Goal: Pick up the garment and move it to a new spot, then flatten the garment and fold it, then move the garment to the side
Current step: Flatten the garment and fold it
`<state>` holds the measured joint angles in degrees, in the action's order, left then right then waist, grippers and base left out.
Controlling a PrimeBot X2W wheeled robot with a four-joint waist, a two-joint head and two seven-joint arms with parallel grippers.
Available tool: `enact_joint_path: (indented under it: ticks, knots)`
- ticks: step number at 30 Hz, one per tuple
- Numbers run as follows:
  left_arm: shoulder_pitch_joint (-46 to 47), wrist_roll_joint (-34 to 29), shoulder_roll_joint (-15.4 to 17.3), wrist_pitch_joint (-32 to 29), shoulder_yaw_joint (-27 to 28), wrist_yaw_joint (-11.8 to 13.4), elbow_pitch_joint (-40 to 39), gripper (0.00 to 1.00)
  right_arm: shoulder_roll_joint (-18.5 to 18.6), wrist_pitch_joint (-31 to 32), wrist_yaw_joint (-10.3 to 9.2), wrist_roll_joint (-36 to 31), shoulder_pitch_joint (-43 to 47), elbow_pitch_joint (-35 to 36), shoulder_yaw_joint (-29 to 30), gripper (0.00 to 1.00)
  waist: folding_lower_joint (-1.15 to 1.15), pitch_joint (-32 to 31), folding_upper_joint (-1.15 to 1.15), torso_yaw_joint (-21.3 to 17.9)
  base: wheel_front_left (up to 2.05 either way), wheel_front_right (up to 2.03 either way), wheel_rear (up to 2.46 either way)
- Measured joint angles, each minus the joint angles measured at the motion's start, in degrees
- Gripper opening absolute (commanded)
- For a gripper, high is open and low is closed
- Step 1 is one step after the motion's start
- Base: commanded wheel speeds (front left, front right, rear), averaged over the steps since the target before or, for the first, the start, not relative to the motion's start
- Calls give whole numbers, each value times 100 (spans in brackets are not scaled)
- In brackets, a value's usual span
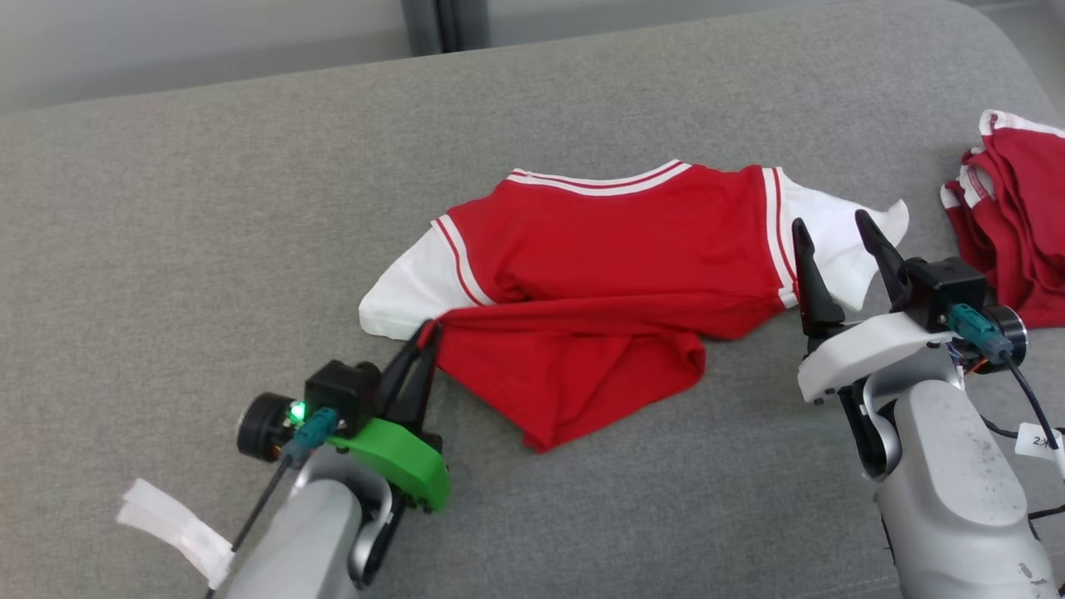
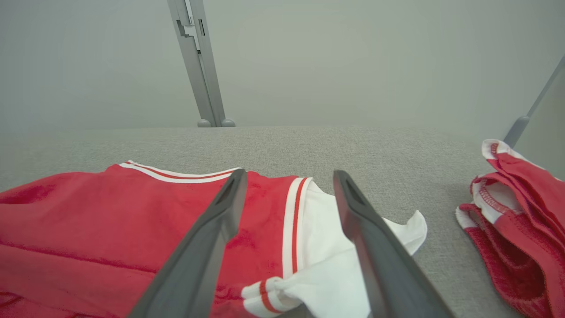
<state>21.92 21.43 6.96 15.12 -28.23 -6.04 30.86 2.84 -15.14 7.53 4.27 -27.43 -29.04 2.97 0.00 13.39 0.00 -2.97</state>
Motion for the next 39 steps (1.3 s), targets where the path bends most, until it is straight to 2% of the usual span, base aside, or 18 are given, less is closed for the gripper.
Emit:
enact_joint_path:
  ticks: [4,9,14,17,23,24,26,27,33,39]
  knots:
    - [16,-589,182,0,630,57,-732,0,-3,0,0,101,51,-19,-31,100,0,-126,0,174,0,0,0]
    - [280,-1329,447,1,1139,58,-1559,0,-3,0,0,237,106,-45,-131,100,0,-273,0,349,0,0,0]
    - [192,-1637,476,1,1516,123,-2075,0,-4,0,0,341,214,-74,-255,100,0,-360,0,424,0,0,0]
    - [-229,-1714,435,2,1661,159,-2062,0,-3,0,0,387,275,-92,-310,100,0,-387,0,423,0,0,0]
    - [-1211,-1712,252,0,1967,236,-1448,2,-2,1,0,455,448,-120,-394,100,0,-497,0,403,0,0,0]
    - [-1352,-1712,219,1,2008,235,-1316,5,-4,1,0,471,488,-135,-413,100,0,-525,0,403,0,0,0]
    - [-1601,-1712,141,1,2062,227,-1045,46,-2,0,0,476,570,-165,-423,100,0,-586,0,408,0,0,0]
    - [-1662,-1712,119,0,2091,226,-924,100,-2,1,0,478,586,-181,-428,100,0,-612,0,410,0,0,0]
    - [-1790,-1633,-57,0,2557,374,-477,100,-3,0,0,537,722,-244,-523,100,0,-789,0,422,0,0,0]
    - [-1803,-1589,-218,1,3114,606,-868,100,-3,1,0,669,937,-261,-626,100,0,-994,0,387,0,0,0]
